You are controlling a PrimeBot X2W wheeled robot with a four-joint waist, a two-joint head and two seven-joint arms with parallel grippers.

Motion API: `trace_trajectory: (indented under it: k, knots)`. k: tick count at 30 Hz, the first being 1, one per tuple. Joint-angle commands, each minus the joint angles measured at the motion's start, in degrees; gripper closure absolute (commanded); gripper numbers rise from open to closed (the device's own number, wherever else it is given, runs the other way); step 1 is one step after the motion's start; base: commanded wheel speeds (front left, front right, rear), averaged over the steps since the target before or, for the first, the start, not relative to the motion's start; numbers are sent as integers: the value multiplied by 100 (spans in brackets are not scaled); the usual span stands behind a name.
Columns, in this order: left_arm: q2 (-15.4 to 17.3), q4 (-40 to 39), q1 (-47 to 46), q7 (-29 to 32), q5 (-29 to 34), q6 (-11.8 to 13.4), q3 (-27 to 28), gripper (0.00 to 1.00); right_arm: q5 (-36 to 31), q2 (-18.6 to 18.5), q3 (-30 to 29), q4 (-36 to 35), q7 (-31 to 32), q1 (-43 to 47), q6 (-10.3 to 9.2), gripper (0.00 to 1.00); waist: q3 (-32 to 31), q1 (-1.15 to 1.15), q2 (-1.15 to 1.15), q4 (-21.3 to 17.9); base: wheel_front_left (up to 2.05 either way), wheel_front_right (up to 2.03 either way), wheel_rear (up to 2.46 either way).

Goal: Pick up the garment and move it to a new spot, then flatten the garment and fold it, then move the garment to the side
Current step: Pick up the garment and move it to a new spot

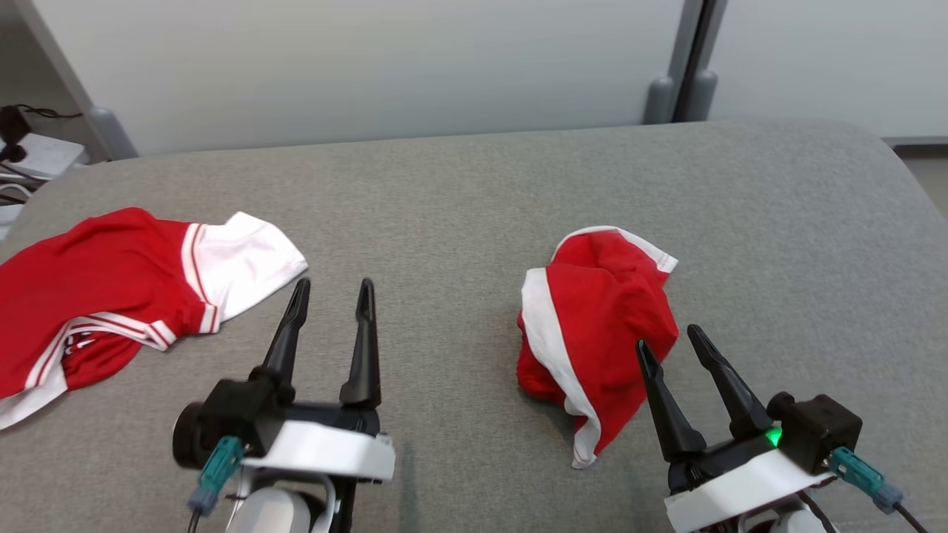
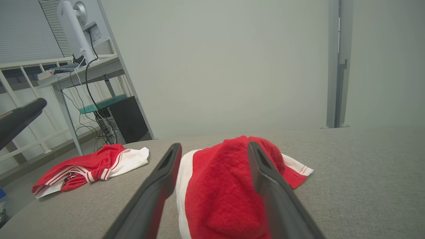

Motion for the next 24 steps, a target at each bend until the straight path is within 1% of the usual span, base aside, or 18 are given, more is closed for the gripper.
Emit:
trace_trajectory:
  k: [1, 5, 8, 11, 20, 24]
  knots:
    - [35, -222, 37, -33, 145, -63, 298, 0, 19, -29, 97, -126, -76, -12, 8, 0, -126, 0, 0, 170, 0, 0, 0]
    - [35, -295, 363, -33, 228, -94, 483, 0, -41, -54, -34, -155, -76, 162, 8, 0, -222, 0, 0, 354, 0, 0, 0]
    - [35, -275, 537, -33, 297, -24, 582, 0, -182, -69, -152, -147, -76, 324, 8, 0, -298, 0, 0, 422, 0, 0, 0]
    - [35, -219, 716, -33, 398, 20, 669, 0, -292, -65, -215, -124, -76, 433, 8, 0, -344, 0, 0, 402, 0, 0, 0]
    - [35, -309, 1264, -33, 567, -43, 942, 0, -478, 21, -613, -146, -76, 799, 8, 0, -482, 0, 0, 274, 0, 0, 0]
    - [35, -342, 1407, -33, 667, -95, 1061, 0, -504, 54, -662, -154, -76, 885, 8, 0, -501, 0, 0, 235, 0, 0, 0]
